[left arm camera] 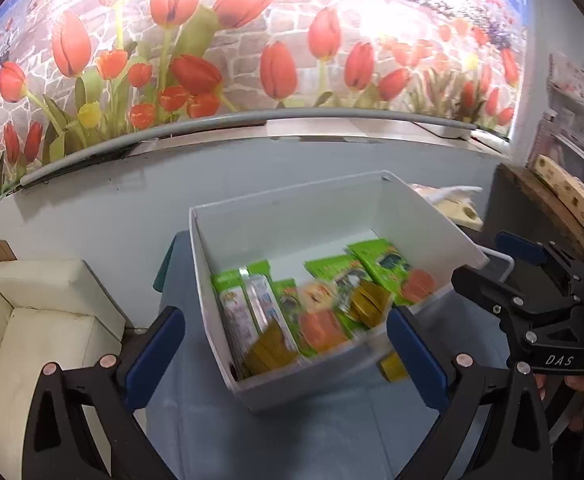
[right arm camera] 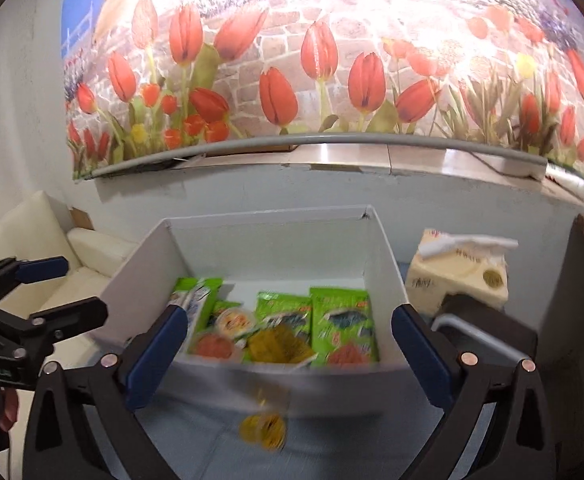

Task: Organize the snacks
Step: 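Move the right tool to the last yellow jelly cup and grasp it, then lift the yellow jelly cup with the right tool and lower it into the box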

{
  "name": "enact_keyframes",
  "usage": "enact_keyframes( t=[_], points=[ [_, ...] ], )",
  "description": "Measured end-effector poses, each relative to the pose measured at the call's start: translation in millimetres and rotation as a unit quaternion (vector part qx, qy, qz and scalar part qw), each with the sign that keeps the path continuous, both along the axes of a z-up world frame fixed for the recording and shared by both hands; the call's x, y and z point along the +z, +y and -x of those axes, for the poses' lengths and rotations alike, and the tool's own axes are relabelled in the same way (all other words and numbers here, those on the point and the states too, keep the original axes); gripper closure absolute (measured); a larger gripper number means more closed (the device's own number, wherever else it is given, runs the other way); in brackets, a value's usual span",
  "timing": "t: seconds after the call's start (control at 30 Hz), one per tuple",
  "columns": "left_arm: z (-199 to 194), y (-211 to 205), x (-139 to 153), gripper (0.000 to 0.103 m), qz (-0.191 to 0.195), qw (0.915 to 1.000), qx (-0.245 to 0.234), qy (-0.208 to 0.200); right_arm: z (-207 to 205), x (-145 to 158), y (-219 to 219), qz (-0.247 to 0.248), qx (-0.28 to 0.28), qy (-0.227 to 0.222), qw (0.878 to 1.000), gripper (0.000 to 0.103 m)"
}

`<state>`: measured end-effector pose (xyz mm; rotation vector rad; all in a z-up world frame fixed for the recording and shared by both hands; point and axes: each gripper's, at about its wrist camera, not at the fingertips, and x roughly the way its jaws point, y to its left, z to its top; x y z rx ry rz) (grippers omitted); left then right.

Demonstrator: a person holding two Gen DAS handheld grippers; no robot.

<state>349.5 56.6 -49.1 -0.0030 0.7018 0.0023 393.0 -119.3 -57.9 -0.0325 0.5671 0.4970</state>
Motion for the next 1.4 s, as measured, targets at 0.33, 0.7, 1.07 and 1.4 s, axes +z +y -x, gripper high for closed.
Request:
enact_keyframes(
  t=[0.33,0.7,1.07,1.4],
  points=[
    [95,-24,-14,0.0,0.016,0.9996,-0.021,-0.008,89,-28,-31,0.014,0.005,0.033,0.999,0.0],
    [139,-32,-45,0.0,0.019,0.9994,-0.017,0.022,81,-87,0,0.024,0.031,0.08,0.996,0.0],
    [142,-10,-59,0.0,0.023,0.9991,-0.001,0.036,11,-133,47,0.093,0.016,0.125,0.988,0.05],
    [137,-4,-69,0.0,0.032,0.9986,-0.002,0.042,22,-128,31,0.071,0.009,0.114,0.991,0.065]
  ],
)
